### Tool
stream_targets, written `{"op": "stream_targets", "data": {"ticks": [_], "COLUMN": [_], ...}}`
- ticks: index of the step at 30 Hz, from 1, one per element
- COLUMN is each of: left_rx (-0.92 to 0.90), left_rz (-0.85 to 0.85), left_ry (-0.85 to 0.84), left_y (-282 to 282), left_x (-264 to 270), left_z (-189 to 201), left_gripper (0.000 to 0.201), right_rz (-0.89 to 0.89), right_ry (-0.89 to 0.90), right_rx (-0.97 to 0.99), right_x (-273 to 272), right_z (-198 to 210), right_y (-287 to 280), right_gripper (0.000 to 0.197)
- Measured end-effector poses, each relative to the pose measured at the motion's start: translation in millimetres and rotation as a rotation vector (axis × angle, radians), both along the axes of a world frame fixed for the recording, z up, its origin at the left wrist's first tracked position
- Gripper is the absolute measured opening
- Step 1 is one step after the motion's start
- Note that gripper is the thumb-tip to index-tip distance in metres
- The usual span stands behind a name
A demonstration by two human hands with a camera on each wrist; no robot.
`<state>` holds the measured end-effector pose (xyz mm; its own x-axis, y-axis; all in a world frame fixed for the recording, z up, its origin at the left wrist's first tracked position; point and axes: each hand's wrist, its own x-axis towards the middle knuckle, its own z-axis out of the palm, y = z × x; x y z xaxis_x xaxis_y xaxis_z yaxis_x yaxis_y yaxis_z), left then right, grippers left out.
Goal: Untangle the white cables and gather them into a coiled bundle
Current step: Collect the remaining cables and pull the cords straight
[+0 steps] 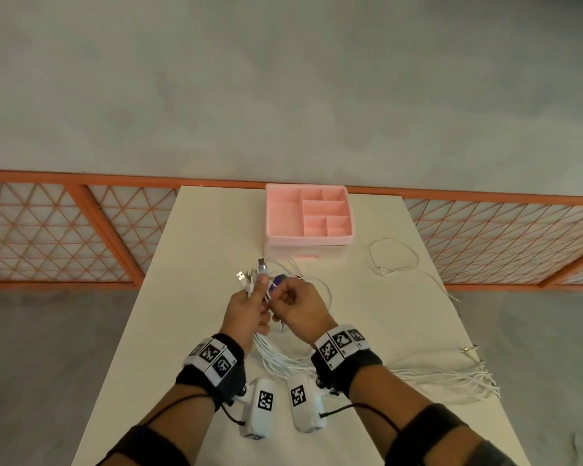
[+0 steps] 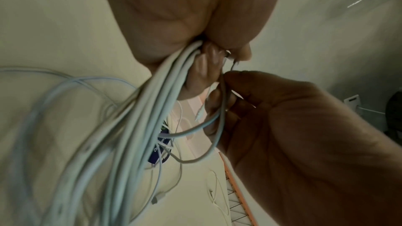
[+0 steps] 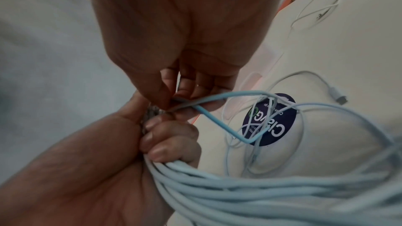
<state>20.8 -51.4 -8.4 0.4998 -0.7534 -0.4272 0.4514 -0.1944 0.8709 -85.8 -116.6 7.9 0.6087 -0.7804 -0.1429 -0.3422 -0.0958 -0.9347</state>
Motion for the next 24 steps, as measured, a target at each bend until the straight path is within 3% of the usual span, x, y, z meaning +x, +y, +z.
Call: {"op": "stream_targets", "data": {"ticks": [4, 8, 10, 13, 18, 24], "left_rx": [-0.019, -0.030, -0.036, -0.049, -0.085, -0.071], "left_rz": [0.006, 0.048, 0.075, 0.094, 0.041, 0.084], "left_ry": [-0.030, -0.010, 0.005, 0.009, -0.009, -0.017], "left_y": [3.1, 5.2, 6.1, 4.3, 0.2, 1.4], "left_x": [-1.4, 0.8, 1.3, -0.6, -4.6, -4.8], "left_z": [-2.2, -3.3, -2.8, 2.6, 13.8, 16.2], "left_gripper": [0.028, 0.015, 0.017, 0.024, 0.026, 0.019], "right_rz": [-0.061, -0.499, -0.606, -0.462, -0.165, -0.181], "right_ry": [0.049, 0.019, -0.083, -0.168, -0.125, -0.118], "right_rx": [-0.065, -0.200, -0.179, -0.191, -0.205, -0.029], "right_x": [-3.2, -9.2, -11.6, -8.6, -2.4, -4.4], "right_z": [-5.4, -2.8, 2.9, 6.6, -2.6, -15.8], "right_y": [-4.6, -17.0, -22.3, -18.8, 7.8, 14.5], "right_gripper": [0.008, 0.002, 0.003, 0.010, 0.016, 0.010]}}
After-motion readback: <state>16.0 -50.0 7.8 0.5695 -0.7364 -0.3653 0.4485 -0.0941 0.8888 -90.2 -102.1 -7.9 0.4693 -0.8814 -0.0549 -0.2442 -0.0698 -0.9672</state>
